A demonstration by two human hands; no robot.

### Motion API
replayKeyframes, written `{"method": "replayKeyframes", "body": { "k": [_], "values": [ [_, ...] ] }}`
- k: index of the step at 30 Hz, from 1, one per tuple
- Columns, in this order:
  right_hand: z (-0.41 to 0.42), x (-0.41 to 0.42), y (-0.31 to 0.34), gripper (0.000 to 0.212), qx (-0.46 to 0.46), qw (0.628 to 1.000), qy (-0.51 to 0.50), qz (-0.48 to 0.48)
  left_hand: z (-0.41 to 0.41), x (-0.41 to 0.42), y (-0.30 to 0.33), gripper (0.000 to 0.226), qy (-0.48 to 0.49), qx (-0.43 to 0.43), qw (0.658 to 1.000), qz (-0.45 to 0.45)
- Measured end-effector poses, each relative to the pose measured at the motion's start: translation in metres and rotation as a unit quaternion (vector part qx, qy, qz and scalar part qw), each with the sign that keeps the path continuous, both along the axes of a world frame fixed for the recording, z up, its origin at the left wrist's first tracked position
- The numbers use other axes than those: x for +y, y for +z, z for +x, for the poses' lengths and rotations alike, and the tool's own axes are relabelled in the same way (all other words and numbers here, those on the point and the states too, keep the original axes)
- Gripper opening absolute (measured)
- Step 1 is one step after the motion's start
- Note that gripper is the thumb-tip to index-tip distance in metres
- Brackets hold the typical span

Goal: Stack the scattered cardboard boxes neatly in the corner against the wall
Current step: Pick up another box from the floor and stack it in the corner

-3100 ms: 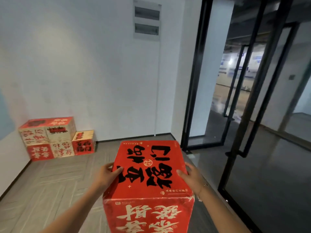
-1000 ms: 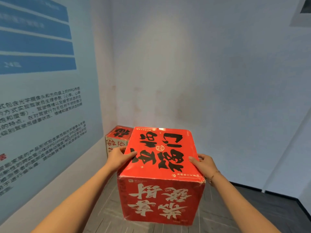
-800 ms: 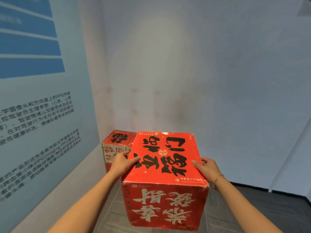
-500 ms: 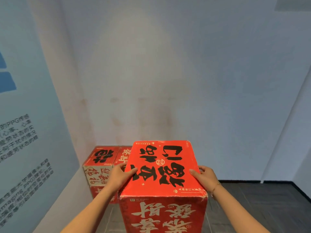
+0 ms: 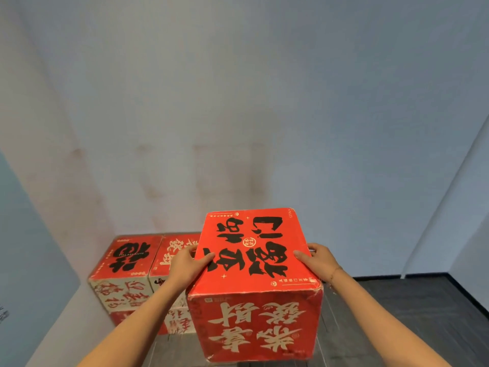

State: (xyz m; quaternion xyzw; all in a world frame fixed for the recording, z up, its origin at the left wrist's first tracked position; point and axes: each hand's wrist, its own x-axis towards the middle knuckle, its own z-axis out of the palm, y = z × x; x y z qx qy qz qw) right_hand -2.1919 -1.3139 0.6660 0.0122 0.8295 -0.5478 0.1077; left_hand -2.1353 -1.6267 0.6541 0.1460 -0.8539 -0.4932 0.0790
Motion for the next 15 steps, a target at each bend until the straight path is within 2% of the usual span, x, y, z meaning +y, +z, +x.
{"method": "replayKeyframes", "body": {
  "k": [6, 15],
  "values": [
    [-0.104, -0.014, -0.012, 0.042, -0.022, 1.000, 0.015, 0.009, -0.088, -0.009, -0.015, 0.021, 0.020, -0.017, 1.000, 0.010],
    [-0.209, -0.055, -0.031, 0.028, -0.038, 0.999, 0.015, 0.012, -0.192, -0.041, -0.028, 0.012, 0.032, -0.031, 0.999, -0.005]
  ]
}}
